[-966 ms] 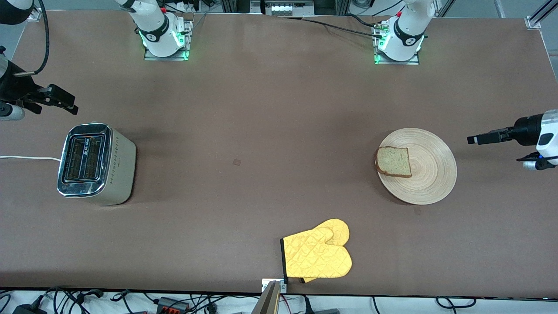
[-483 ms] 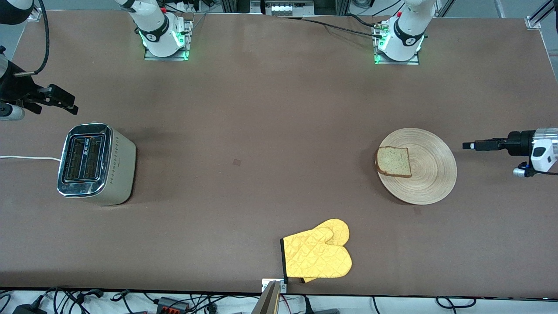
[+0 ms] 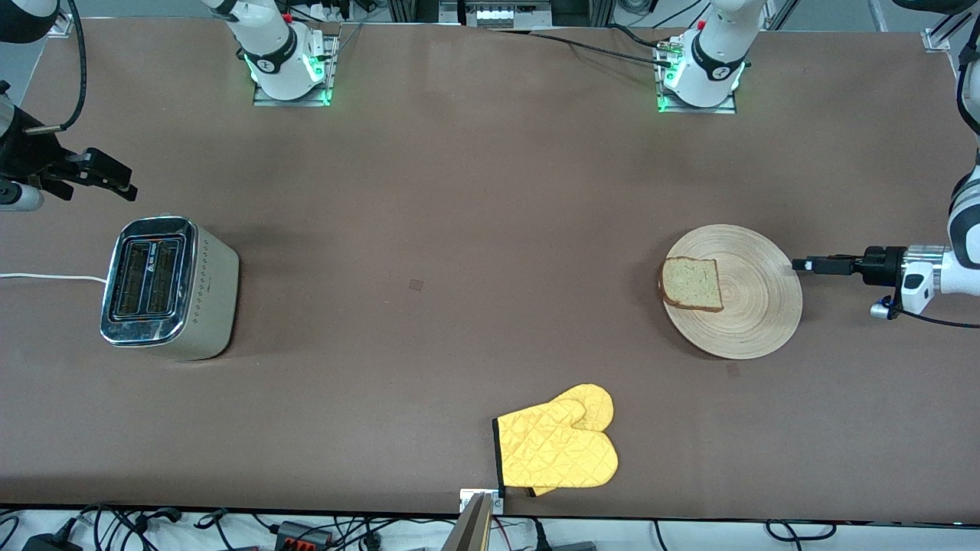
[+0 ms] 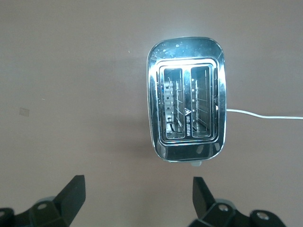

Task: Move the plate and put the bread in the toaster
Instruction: 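Lower the left gripper to the wooden plate's rim and grip it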

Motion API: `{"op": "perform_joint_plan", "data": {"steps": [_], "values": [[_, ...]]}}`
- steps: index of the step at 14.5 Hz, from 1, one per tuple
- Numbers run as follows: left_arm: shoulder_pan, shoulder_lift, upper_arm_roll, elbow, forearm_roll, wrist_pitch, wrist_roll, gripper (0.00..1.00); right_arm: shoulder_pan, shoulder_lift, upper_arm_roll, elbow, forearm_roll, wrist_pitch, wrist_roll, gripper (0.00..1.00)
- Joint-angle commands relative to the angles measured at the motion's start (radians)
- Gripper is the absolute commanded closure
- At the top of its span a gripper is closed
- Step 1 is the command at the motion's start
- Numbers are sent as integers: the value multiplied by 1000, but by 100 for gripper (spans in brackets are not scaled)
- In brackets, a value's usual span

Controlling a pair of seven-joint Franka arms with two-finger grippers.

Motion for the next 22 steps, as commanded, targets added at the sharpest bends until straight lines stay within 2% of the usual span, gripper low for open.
{"op": "perform_joint_plan", "data": {"steps": [1, 5, 13, 15, 17, 22], "values": [[10, 14, -7, 23, -25, 22, 21, 0, -1, 3, 2, 12, -2, -11, 5, 0], [2, 36, -9, 21, -25, 73, 23, 0, -2, 3, 1, 13, -2, -9, 5, 0], [-7, 74, -21, 15, -28, 70, 81, 1, -2, 3, 1, 13, -2, -9, 4, 0], [-6, 77, -21, 6, -60, 65, 84, 16, -2, 3, 1, 13, -3, -3, 4, 0], [-4, 80, -21, 6, -66, 65, 101, 28, -2, 3, 1, 13, -2, -2, 4, 0], [-6, 98, -22, 9, -72, 44, 168, 70, -2, 4, 1, 13, 0, -3, 4, 0]]}}
